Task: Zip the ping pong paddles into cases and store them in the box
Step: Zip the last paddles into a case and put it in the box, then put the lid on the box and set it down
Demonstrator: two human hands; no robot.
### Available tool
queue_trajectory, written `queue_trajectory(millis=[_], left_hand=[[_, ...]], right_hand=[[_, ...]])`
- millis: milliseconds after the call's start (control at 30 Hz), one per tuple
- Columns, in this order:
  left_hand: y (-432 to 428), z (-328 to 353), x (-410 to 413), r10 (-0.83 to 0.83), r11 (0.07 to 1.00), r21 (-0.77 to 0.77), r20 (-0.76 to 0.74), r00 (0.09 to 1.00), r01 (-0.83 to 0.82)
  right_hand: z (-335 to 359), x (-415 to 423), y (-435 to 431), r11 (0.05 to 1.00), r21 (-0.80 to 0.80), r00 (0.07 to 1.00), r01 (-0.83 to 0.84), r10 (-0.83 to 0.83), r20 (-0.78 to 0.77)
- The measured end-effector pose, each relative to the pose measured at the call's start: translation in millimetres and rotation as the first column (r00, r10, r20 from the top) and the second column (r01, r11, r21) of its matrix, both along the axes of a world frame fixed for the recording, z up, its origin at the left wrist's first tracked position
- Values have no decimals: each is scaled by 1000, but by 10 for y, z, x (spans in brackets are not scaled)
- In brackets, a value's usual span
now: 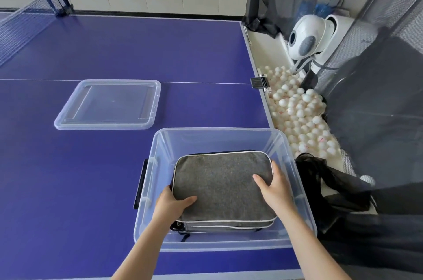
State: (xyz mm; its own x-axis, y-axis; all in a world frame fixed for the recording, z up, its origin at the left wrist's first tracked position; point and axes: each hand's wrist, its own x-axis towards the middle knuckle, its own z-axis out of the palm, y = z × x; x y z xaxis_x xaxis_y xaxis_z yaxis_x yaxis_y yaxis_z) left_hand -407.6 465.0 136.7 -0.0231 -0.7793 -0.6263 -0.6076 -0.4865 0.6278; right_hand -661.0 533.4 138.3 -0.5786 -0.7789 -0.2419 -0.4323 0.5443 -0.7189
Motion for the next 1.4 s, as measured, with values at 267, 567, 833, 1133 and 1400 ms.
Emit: queue_trajectory(millis=[267, 567, 833, 1133, 1400], left_hand=[[24, 104, -36, -65, 993, -93, 103, 993, 75], [-128, 453, -57, -210, 884, -360, 260, 942, 297], [-472, 709, 355, -205, 732, -417, 619, 758, 538], [-1139, 741, 1331, -88, 773, -403, 696, 712, 490], [-2086, 690, 2427, -70, 723, -421, 744, 665, 548]], right_hand=[[30, -38, -17, 999, -46, 999, -5, 7, 36], [315, 59, -290, 961, -220, 976, -167, 130, -173], [565, 430, -888, 874, -119, 822, -471, 386, -418], [715, 1121, -1658, 811, 107, 619, -575, 517, -591], [665, 1990, -2478, 816, 269, 592, -511, 561, -579]])
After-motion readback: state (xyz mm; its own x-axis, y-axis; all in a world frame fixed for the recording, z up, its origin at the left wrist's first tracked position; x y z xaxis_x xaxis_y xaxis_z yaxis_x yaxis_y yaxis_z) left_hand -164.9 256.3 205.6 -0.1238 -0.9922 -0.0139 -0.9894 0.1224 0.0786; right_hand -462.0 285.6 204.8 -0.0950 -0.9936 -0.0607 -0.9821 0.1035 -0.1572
